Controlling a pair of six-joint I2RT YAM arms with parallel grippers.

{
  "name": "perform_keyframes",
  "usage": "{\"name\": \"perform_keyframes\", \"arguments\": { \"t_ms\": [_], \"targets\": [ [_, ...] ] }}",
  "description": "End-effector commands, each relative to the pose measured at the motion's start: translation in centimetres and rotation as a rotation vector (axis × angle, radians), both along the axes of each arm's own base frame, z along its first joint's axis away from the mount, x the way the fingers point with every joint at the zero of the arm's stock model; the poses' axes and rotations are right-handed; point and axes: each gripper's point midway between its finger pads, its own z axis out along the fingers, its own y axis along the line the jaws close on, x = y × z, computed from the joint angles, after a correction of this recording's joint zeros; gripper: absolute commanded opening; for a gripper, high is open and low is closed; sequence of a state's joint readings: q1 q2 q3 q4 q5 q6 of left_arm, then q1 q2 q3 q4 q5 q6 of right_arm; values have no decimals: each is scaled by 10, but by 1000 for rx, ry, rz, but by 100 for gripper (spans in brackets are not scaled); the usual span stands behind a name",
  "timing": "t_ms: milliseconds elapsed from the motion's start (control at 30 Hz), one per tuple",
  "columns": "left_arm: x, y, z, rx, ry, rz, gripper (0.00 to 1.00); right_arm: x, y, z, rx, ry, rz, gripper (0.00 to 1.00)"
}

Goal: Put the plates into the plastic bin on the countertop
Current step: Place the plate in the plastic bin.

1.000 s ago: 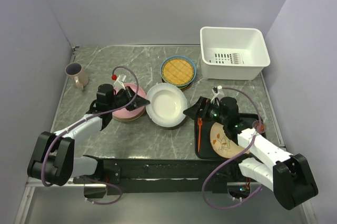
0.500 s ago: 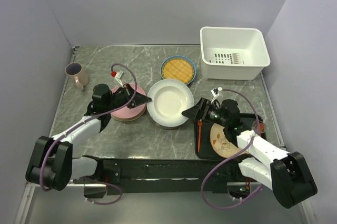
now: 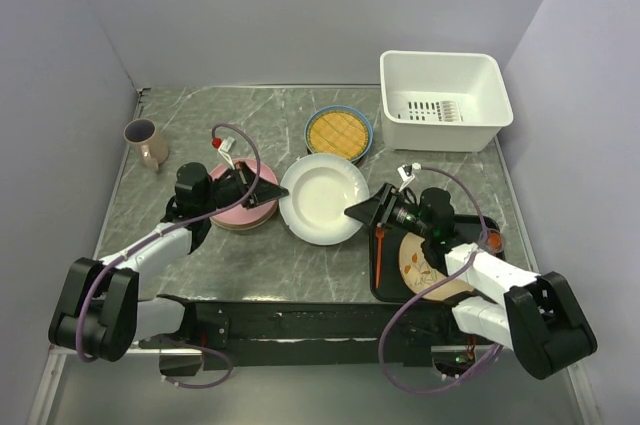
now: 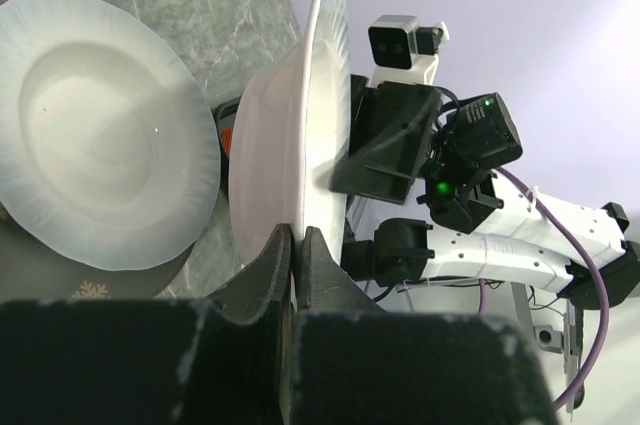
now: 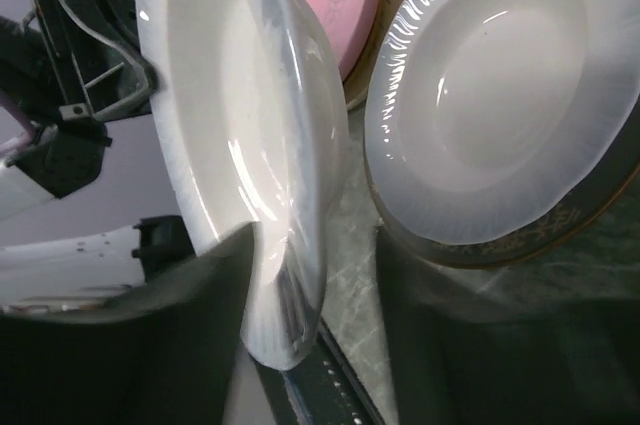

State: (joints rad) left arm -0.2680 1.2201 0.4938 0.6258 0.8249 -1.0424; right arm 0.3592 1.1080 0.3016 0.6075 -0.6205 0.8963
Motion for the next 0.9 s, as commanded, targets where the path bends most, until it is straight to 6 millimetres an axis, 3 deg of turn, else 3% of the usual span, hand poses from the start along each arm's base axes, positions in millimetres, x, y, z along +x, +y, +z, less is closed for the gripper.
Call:
{"name": "perform_keyframes", "arguments": {
  "t_ms": [0,33,133,400,500,600,700,733,867],
  "targets": [
    [-8,-6,42,-71,-147,-54,1,1,3,13,49,-42,18,38],
    [-8,-6,41,-65,-148,-54,1,1,3,11,49,-35,19,22],
    [-7,-5,38,-53,-143,-45,1,0,2,10,47,-31,13,0],
    [-3,-3,31,-9,-152,-12,1,0,-3,15,26,-58,-11,0],
    [-2,-1,31,22,-163,1,8,-1,-3,19,24,-69,-12,0],
    [0,2,30,59,-175,20,23,-1,-4,20,20,-76,-18,0],
    [4,7,31,96,-204,57,48,-2,-6,21,17,-80,-23,0],
    [3,8,28,110,-195,65,65,-2,-6,20,13,-78,-23,0],
    [13,19,21,178,-189,156,91,-3,-8,20,8,-79,-30,0]
  ]
}}
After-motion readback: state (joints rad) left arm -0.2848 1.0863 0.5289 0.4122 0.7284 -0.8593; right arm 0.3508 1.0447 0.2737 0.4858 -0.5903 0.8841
